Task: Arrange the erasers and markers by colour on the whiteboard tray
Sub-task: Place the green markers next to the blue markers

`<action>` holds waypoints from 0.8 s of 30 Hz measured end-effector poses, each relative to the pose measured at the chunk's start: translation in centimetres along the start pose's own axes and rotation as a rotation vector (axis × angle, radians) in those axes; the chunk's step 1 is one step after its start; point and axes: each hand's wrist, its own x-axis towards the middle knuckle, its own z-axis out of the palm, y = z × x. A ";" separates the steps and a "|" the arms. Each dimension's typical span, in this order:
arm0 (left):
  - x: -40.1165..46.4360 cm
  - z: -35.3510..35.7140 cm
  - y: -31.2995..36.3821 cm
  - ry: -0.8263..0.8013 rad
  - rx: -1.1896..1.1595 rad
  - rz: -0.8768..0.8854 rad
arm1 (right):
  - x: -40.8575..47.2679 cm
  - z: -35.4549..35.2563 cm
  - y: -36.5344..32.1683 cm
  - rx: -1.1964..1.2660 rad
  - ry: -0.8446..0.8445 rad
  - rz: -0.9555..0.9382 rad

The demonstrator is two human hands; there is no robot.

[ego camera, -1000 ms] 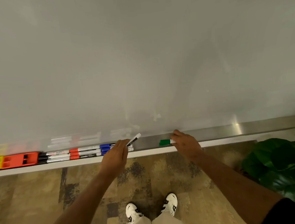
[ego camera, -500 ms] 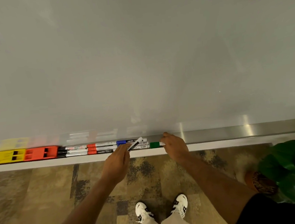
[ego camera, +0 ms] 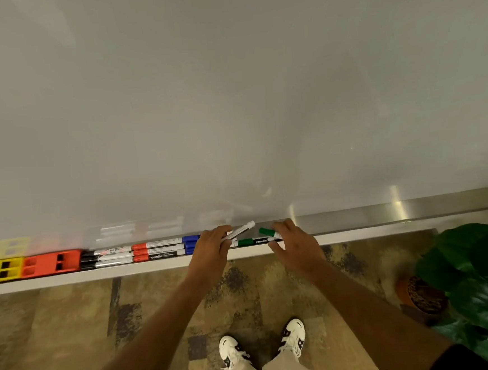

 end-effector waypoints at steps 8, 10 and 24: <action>3.6 4.5 3.0 -0.113 0.040 0.009 | -3.9 -1.8 5.4 0.065 0.069 0.103; 3.6 5.4 3.2 -0.102 0.024 0.006 | -4.7 -2.4 6.2 0.065 0.078 0.109; 4.0 7.5 2.6 -0.010 0.200 0.096 | -5.1 -3.2 7.6 0.041 0.058 0.065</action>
